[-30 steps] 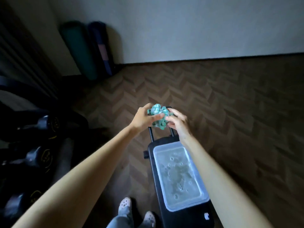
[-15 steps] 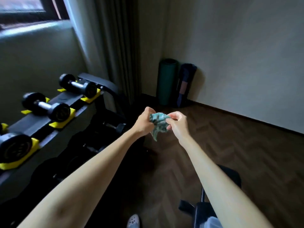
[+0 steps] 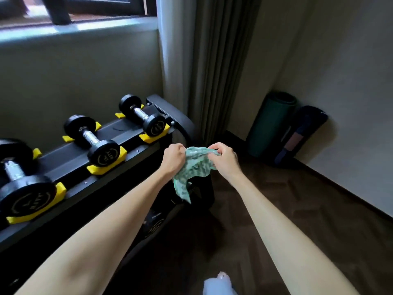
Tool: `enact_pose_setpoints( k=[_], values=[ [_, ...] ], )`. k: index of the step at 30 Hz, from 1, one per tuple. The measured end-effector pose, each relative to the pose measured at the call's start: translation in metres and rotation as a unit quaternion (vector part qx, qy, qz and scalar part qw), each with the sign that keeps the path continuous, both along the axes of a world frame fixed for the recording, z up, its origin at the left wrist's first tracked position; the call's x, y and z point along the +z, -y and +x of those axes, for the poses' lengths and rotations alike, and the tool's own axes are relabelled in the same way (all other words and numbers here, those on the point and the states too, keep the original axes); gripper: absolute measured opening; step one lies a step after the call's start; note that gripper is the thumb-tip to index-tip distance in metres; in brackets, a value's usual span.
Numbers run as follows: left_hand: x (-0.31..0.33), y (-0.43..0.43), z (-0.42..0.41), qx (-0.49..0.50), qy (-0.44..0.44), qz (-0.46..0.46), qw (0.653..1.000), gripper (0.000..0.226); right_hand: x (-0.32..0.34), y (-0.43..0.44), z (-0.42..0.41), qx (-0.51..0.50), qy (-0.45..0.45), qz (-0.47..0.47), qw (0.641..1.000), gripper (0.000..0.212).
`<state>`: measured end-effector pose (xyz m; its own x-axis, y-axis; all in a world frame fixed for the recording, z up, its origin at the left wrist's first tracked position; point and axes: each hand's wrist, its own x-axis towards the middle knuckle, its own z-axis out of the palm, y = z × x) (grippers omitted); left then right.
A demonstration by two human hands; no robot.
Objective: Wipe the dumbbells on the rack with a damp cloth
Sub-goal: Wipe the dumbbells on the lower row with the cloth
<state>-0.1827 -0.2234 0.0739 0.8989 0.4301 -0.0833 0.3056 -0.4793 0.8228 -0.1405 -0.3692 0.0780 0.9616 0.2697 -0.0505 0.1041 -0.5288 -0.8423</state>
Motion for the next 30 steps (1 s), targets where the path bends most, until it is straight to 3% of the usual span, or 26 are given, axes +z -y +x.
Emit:
enact_pose_setpoints(
  k=[1,4,7,9,12,16,19,21,23,26,28,30],
  values=[
    [-0.002,-0.004,0.014,0.010,0.005,-0.019,1.000,0.029,-0.001,-0.006,0.020,0.014,-0.001,-0.023,1.000,0.006],
    [-0.011,-0.011,0.051,0.017,-0.014,-0.095,0.995,0.025,-0.005,-0.022,0.076,0.064,-0.003,-0.087,0.994,0.020],
    [-0.019,-0.015,0.079,-0.058,-0.075,-0.079,0.992,0.054,-0.008,-0.039,0.125,0.099,-0.140,0.051,0.984,0.019],
    [-0.024,-0.012,0.093,-0.076,-0.105,-0.011,0.991,0.045,-0.012,-0.044,0.154,0.127,-0.212,0.082,0.965,0.012],
    [-0.031,-0.005,0.116,-0.019,-0.118,0.015,0.993,0.014,-0.015,-0.044,0.193,0.203,-0.239,0.026,0.949,0.017],
    [-0.041,-0.003,0.135,0.119,-0.098,-0.031,0.988,0.016,-0.031,-0.045,0.234,0.314,-0.205,-0.111,0.921,0.024],
    [-0.049,0.008,0.155,0.157,-0.077,0.000,0.985,0.014,-0.057,-0.052,0.247,0.260,-0.078,-0.194,0.943,0.032],
    [-0.054,0.016,0.170,0.187,-0.039,-0.001,0.982,0.013,-0.073,-0.057,0.248,0.186,-0.067,-0.166,0.966,0.044],
    [-0.058,0.023,0.183,0.190,-0.013,0.025,0.981,0.015,-0.095,-0.059,0.250,0.102,-0.179,-0.120,0.971,0.049],
    [-0.067,0.033,0.200,0.154,-0.025,0.023,0.988,0.031,-0.119,-0.053,0.251,0.124,-0.424,0.007,0.897,0.027],
    [-0.070,0.039,0.206,0.109,-0.051,-0.010,0.993,0.044,-0.129,-0.054,0.250,0.160,-0.472,0.096,0.862,0.023],
    [-0.076,0.039,0.210,0.071,-0.067,-0.046,0.994,0.052,-0.145,-0.051,0.251,0.155,-0.470,0.112,0.861,0.031]
  ],
)
